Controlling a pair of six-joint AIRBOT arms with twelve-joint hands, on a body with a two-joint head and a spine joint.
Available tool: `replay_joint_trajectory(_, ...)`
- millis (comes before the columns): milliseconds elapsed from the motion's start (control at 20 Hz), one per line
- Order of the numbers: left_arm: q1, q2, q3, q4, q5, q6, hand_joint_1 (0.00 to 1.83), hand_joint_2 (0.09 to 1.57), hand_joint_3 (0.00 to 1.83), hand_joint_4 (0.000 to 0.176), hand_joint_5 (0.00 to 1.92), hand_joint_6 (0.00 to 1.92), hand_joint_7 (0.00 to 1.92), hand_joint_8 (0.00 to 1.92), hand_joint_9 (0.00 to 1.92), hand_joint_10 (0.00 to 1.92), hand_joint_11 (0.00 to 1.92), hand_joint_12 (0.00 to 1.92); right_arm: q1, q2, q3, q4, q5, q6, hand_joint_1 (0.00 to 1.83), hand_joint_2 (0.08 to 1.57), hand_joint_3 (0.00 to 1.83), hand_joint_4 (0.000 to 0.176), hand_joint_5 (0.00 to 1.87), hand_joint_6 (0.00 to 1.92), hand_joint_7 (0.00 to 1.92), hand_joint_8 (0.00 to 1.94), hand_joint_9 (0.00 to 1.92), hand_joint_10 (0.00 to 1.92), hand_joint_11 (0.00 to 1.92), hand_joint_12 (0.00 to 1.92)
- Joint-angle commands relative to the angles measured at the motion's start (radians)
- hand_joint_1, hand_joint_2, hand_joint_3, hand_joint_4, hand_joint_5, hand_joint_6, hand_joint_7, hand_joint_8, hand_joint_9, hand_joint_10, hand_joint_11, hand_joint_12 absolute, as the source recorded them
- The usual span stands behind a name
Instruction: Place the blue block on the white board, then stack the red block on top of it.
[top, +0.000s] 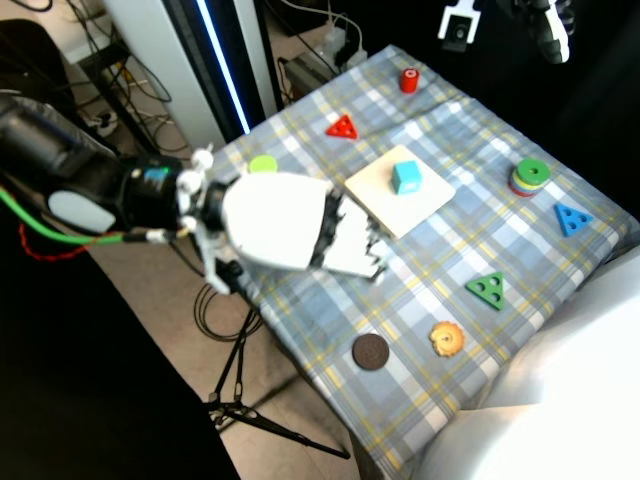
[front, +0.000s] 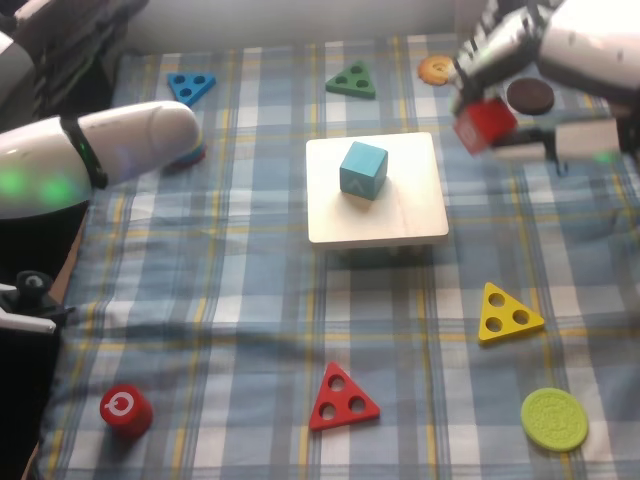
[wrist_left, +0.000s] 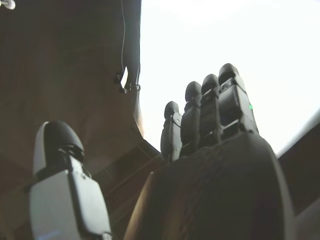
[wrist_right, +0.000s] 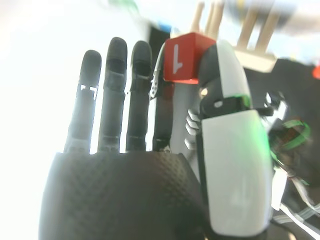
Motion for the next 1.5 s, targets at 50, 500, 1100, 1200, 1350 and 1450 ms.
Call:
replay_joint_trajectory(50,-0.005,0.004,-0.001,0.006,-0.123,-0.012,0.41,0.99,0.01,0.152,0.23,0.01,0.22,0.0,0.11,0.0,0.0,0.3,0.048,-0.013,0.004,-0.013,0.109,0.008,1.1,1.08,0.0,0.014,1.06,0.85,0.83,0.0,0.71,0.0,0.18,0.91)
replay_joint_trajectory(500,-0.004,0.008,0.002,0.006,-0.119,-0.012,0.0,1.28,0.01,0.128,0.3,0.0,0.25,0.0,0.13,0.0,0.0,0.26,0.131,-0.155,0.101,-0.21,0.109,0.218,1.15,1.07,0.0,0.0,1.09,0.8,0.86,0.01,0.75,0.01,0.26,0.98)
replay_joint_trajectory(1100,-0.011,0.002,0.009,0.011,-0.115,-0.012,0.0,1.27,0.0,0.13,0.3,0.0,0.26,0.0,0.15,0.0,0.0,0.36,0.149,-0.203,0.133,-0.278,0.074,0.241,1.11,1.07,0.0,0.0,1.08,0.82,0.8,0.0,0.72,0.0,0.17,1.05)
replay_joint_trajectory(1200,-0.011,0.001,0.009,0.011,-0.115,-0.012,0.0,1.27,0.0,0.13,0.3,0.0,0.26,0.0,0.15,0.0,0.0,0.38,0.149,-0.203,0.133,-0.28,0.065,0.241,1.15,1.08,0.0,0.0,1.05,0.86,0.8,0.0,0.69,0.0,0.18,0.94)
replay_joint_trajectory(1350,-0.011,0.001,0.01,0.011,-0.115,-0.012,0.0,1.26,0.0,0.123,0.31,0.0,0.27,0.0,0.17,0.0,0.0,0.4,0.149,-0.203,0.136,-0.281,0.057,0.241,1.16,1.08,0.0,0.0,1.04,0.87,0.8,0.0,0.66,0.0,0.17,0.81)
replay_joint_trajectory(1450,-0.012,0.001,0.01,0.012,-0.115,-0.012,0.0,1.26,0.0,0.124,0.31,0.0,0.28,0.0,0.17,0.0,0.0,0.41,0.149,-0.203,0.138,-0.283,0.055,0.241,1.16,1.09,0.0,0.0,1.03,0.88,0.79,0.0,0.65,0.0,0.17,0.79)
